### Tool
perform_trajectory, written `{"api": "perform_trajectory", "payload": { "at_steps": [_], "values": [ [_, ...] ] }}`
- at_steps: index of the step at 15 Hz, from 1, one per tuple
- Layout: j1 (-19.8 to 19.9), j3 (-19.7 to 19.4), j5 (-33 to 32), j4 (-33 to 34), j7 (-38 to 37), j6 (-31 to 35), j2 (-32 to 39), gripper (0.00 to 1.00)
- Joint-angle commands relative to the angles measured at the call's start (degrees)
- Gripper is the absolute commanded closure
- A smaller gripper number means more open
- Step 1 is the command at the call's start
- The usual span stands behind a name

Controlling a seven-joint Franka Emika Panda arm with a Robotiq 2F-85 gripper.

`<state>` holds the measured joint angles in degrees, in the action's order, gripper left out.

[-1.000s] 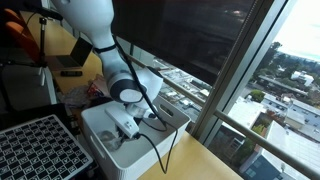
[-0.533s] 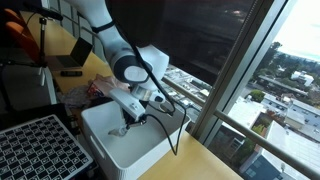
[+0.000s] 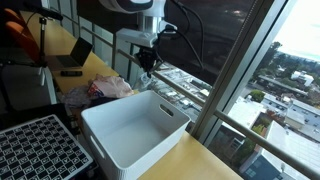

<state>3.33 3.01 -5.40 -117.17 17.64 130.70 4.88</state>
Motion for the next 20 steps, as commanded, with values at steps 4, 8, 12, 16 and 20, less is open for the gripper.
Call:
{"api": "perform_trajectory", "payload": {
  "at_steps": [4,8,12,16,20],
  "values": [
    [-11.34,6.04,-8.04,8.79,-13.1,-6.56,-0.15,0.99],
    [-15.67,8.34,-10.03,9.75,-17.31,-6.57,4.26,0.99],
    [-16.87,7.97,-8.41,12.3,-17.44,-7.58,9.84,0.99],
    [-17.67,7.74,-8.22,14.96,-17.94,-9.87,13.21,0.7],
    [-18.03,7.76,-8.01,15.94,-17.78,-13.5,13.03,0.44]
  ]
}}
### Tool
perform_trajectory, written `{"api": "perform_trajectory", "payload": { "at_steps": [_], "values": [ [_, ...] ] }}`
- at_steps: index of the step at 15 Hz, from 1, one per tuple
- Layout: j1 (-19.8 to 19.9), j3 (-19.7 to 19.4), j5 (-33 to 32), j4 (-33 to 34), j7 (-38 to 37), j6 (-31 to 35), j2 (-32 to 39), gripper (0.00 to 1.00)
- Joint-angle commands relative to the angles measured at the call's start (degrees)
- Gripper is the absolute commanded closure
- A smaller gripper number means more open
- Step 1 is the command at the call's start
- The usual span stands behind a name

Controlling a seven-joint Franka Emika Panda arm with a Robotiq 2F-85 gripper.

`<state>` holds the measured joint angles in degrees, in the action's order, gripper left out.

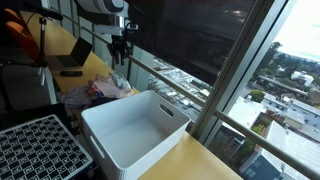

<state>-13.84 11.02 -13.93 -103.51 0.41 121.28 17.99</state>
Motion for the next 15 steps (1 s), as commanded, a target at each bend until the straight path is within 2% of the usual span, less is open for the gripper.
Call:
{"api": "perform_trajectory", "payload": {
  "at_steps": [1,6,15],
  "values": [
    [-0.87,-0.25,0.49,2.21,-0.49,-4.86,-0.69,0.35],
    [-0.55,-0.3,0.4,2.02,-0.26,-6.77,-2.15,0.01],
    [0.98,-0.01,1.62,-4.68,3.35,2.84,-0.51,0.0]
  ]
}}
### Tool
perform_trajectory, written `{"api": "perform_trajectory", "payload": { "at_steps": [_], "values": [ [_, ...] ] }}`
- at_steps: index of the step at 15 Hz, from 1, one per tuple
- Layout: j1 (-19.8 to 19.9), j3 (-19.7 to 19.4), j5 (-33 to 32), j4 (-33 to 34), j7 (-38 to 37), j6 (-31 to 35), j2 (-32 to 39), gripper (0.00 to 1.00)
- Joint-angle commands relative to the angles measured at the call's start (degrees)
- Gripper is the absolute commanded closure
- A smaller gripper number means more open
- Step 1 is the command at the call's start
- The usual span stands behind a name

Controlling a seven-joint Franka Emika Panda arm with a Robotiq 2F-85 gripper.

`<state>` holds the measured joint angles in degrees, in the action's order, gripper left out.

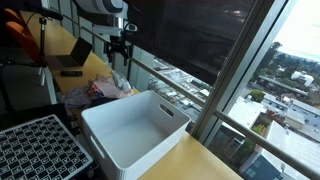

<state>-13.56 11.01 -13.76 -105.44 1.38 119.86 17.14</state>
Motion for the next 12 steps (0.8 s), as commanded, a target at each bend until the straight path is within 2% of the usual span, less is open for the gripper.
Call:
{"api": "perform_trajectory", "payload": {
  "at_steps": [1,9,12],
  "values": [
    [0.87,0.01,1.68,-3.54,2.85,5.88,1.14,0.0],
    [1.47,0.68,5.15,-8.02,6.42,15.66,12.65,0.0],
    [1.4,0.84,6.36,-6.93,7.83,17.58,18.36,0.0]
  ]
}}
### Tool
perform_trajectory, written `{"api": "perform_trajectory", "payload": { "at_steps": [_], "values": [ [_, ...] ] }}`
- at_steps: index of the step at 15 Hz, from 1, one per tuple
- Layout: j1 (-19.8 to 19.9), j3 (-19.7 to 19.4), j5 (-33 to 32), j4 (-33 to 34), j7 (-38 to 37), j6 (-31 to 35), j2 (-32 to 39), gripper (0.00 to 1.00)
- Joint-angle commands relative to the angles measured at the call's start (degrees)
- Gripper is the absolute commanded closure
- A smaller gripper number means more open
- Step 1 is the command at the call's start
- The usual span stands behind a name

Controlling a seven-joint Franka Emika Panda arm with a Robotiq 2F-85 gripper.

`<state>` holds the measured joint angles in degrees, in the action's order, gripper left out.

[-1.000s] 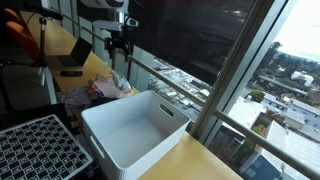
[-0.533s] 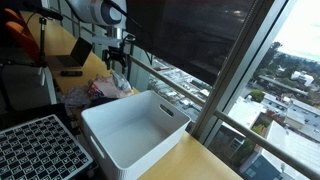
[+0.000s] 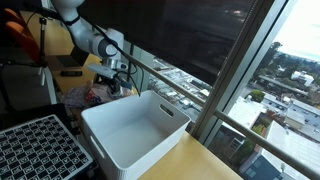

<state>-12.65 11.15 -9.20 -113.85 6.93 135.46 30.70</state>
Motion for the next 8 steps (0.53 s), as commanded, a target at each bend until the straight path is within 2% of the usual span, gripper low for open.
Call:
{"api": "perform_trajectory", "payload": {
  "at_steps": [1,2,3,5,8],
  "values": [
    [0.4,0.67,1.99,2.26,2.37,1.92,5.99,0.0],
    [0.29,0.57,1.9,2.78,2.23,1.64,6.54,0.0],
    [0.22,0.54,1.81,3.15,2.0,1.02,6.09,0.25],
    [0.11,0.41,1.61,3.08,1.52,-0.23,3.88,0.34],
    [-0.1,0.35,1.45,2.08,0.87,-1.75,-0.41,0.56]
  ]
}}
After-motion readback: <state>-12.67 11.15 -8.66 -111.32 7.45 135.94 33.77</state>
